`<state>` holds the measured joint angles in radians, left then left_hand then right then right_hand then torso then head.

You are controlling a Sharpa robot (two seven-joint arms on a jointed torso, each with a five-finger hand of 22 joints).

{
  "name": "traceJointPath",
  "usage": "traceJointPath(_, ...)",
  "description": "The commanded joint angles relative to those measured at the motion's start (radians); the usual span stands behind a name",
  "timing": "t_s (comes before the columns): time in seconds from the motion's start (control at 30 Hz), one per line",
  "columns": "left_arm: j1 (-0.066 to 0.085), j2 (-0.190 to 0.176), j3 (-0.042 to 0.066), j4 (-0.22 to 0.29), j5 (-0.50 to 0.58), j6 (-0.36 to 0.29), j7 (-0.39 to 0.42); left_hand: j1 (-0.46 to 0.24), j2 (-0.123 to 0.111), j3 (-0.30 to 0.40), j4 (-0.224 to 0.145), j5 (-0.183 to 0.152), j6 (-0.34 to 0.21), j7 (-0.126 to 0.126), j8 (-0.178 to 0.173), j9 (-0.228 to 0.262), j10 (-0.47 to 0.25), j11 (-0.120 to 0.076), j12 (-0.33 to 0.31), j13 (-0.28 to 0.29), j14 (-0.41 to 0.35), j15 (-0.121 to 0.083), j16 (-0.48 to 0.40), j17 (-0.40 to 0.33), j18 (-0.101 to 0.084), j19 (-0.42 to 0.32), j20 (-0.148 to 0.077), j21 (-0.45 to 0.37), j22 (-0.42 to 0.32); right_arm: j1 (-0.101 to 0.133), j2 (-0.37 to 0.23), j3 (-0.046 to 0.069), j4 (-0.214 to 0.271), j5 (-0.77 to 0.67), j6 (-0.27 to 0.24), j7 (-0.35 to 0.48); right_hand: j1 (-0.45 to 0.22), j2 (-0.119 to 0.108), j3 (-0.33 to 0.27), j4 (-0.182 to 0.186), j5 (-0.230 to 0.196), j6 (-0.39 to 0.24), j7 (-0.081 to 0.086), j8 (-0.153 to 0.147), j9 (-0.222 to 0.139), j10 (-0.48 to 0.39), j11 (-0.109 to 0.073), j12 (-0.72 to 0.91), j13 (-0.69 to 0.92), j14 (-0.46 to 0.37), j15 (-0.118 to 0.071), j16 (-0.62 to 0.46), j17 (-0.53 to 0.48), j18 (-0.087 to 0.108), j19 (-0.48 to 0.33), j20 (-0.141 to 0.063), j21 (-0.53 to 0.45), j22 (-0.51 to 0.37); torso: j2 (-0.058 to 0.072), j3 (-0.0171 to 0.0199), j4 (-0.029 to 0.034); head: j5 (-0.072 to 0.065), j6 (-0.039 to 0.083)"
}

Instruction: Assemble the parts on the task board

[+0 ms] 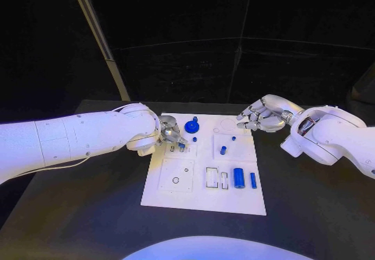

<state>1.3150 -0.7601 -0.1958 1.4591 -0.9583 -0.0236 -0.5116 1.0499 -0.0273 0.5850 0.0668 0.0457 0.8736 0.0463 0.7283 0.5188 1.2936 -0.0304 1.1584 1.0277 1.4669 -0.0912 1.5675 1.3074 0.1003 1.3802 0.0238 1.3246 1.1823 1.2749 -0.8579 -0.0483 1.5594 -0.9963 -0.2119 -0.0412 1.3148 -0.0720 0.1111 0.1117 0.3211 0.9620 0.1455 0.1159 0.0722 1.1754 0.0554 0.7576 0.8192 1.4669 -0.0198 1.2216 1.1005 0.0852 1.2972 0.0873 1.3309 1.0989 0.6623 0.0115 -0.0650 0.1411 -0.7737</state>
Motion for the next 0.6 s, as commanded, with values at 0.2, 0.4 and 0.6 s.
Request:
traceJointPath(0.2, -0.008, 0.004, 0.000, 0.004, -0.128, -0.024, 0.005, 0.001, 0.008, 0.157, -0.153, 0.003, 0.000, -0.004, 0.005, 0.001, 0.005, 0.000, 0.006, 0.003, 0.104, 0.002, 0.003, 0.263, -0.017, 0.005, 0.000, 0.007, 0.004, 0.002, 0.000, 0.001, 0.003, -0.002, 0.009, 0.005, -0.004, -0.002, -0.002, 0.005, 0.006, -0.008, -0.002, 0.006, -0.001, -0.006, -0.003, -0.003, -0.001, 0.011, -0.003, -0.003, -0.001, 0.014, -0.008, 0.000, -0.004, -0.001, 0.001, -0.0009, -0.0020, 0.001, 0.000)
traceJointPath(0.4, -0.010, 0.004, 0.000, 0.005, -0.146, 0.003, 0.001, 0.001, 0.008, 0.158, -0.153, 0.003, 0.000, -0.004, 0.005, 0.002, 0.006, 0.000, 0.007, 0.004, 0.104, 0.002, 0.003, 0.263, -0.017, 0.005, -0.001, 0.007, 0.004, 0.002, 0.000, 0.001, 0.002, -0.002, 0.002, 0.010, -0.004, -0.002, -0.002, 0.005, 0.006, -0.008, -0.002, 0.006, -0.001, -0.006, -0.003, -0.003, -0.001, 0.011, -0.003, -0.003, -0.001, 0.014, -0.008, 0.000, -0.004, -0.001, 0.002, -0.0014, -0.0015, 0.000, 0.000)
traceJointPath(0.6, -0.012, 0.018, -0.001, -0.004, -0.150, 0.025, -0.003, -0.001, 0.008, 0.159, -0.152, 0.003, 0.000, -0.003, 0.006, 0.002, 0.004, 0.001, 0.004, 0.000, 0.104, 0.002, 0.003, 0.263, -0.016, 0.003, -0.001, 0.004, -0.001, 0.002, 0.003, 0.001, 0.001, -0.002, -0.002, 0.014, -0.006, -0.002, -0.003, 0.007, 0.006, -0.008, -0.002, 0.006, -0.001, -0.005, -0.003, -0.002, 0.000, 0.012, -0.003, -0.003, 0.001, 0.014, -0.007, 0.000, -0.003, 0.000, 0.002, -0.0017, -0.0015, 0.000, -0.002)
